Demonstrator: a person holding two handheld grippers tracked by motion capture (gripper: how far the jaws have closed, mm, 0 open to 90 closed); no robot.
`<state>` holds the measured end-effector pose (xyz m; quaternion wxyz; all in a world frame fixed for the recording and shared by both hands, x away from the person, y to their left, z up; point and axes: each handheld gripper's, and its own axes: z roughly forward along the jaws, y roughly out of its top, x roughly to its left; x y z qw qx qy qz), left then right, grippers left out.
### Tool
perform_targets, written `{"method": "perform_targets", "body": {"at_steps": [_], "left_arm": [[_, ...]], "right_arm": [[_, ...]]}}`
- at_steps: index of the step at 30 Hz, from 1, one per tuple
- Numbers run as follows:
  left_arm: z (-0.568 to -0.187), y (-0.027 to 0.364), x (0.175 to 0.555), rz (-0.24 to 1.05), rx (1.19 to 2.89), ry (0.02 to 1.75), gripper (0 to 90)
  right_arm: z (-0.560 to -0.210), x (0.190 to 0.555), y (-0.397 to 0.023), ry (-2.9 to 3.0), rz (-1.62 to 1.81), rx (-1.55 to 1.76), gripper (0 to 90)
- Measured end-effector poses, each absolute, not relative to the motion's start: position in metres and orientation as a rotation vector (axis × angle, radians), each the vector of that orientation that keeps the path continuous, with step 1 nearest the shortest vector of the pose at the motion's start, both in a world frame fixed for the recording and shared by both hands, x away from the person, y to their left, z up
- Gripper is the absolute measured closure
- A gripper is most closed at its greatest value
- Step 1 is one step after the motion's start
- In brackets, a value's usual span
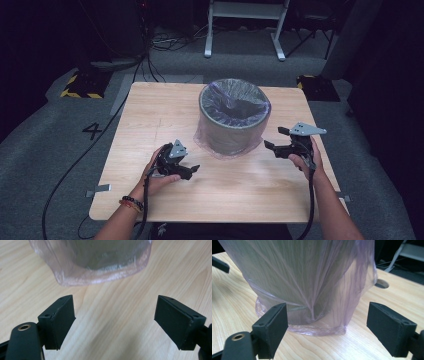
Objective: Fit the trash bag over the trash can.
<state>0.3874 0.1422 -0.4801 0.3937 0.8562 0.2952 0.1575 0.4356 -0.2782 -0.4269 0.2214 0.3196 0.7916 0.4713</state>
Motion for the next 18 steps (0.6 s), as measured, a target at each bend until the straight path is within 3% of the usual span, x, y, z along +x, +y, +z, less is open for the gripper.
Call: {"method": "perform_targets", "body": {"at_steps": [18], "left_arm": [[-0.497,0.151,0.374,0.356,2.223,0.760,16.2]], "right_arm": [[-0.389,0.433,-0.275,2.149,1.365,0.772,16.7]]}}
